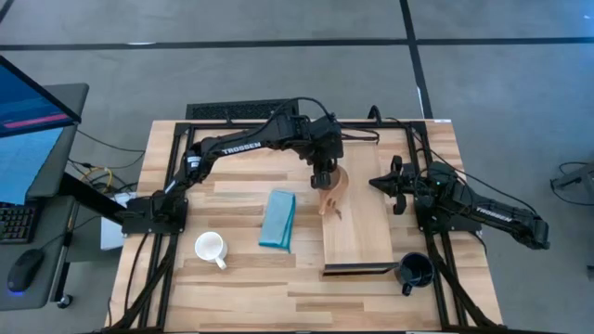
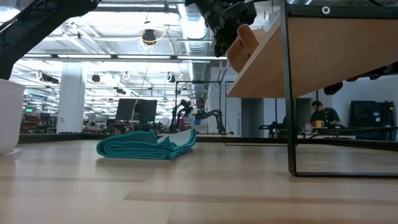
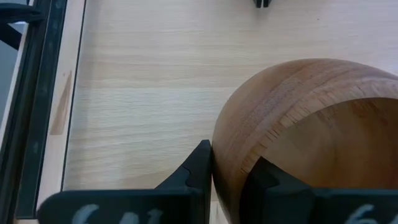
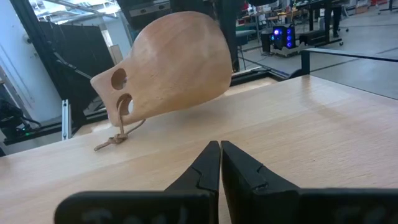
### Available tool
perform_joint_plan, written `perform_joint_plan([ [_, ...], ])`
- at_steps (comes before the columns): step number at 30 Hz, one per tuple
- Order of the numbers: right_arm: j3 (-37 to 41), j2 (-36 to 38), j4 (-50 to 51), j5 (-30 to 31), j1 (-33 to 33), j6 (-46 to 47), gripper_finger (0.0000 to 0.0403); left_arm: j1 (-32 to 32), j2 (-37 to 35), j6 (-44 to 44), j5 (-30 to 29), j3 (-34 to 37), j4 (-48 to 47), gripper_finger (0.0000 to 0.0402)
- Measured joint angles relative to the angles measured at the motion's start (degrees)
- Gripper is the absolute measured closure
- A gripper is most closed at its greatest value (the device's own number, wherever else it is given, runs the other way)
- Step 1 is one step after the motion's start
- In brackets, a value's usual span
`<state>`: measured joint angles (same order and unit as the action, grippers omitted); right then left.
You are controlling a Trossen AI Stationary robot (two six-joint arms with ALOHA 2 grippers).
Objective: Stack small to large cups/mugs on shelf
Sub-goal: Put the brown mug on the shelf
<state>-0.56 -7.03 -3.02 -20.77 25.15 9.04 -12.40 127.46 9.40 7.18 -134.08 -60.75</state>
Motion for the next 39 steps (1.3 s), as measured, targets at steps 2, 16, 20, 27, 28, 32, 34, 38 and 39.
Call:
perform_joint_plan([
  [2, 0.00, 0.00, 0.00, 0.02, 0.00, 0.00, 0.0365, 0.00, 0.00, -0.02, 0.00, 0.00, 0.15, 0.0373],
  [16, 0.00, 0.00, 0.02, 0.02, 0.00, 0.00, 0.0365, -0.02, 0.00, 0.21, 0.07, 0.00, 0.35, 0.0353],
  [20, 0.00, 0.00, 0.02, 0.00, 0.00, 0.00, 0.0365, -0.02, 0.00, 0.26, 0.37, 0.00, 0.73, 0.0349],
  [27, 0.00, 0.01, 0.02, -0.01, 0.00, 0.00, 0.0365, -0.02, 0.00, 0.49, 0.48, 0.00, 1.31, 0.0347],
  [28, 0.00, 0.00, -0.01, -0.01, 0.00, 0.00, 0.0365, -0.02, 0.00, 0.49, 0.50, 0.00, 1.31, 0.0347],
  [32, 0.00, 0.00, 0.01, 0.00, -0.01, 0.00, 0.0365, -0.02, 0.00, 0.47, 0.50, 0.00, 1.31, 0.0346],
  [34, 0.00, 0.00, 0.01, -0.01, -0.01, 0.00, 0.0365, -0.02, 0.00, 0.43, 0.48, 0.00, 1.37, 0.0346],
  [38, 0.00, 0.00, 0.01, -0.01, 0.00, 0.00, 0.0365, -0.02, 0.00, 0.04, -0.05, 0.00, 2.22, 0.0346],
  [39, 0.00, 0.01, 0.01, -0.01, -0.01, 0.00, 0.0365, -0.02, 0.00, 0.04, -0.13, 0.00, 2.44, 0.0346],
])
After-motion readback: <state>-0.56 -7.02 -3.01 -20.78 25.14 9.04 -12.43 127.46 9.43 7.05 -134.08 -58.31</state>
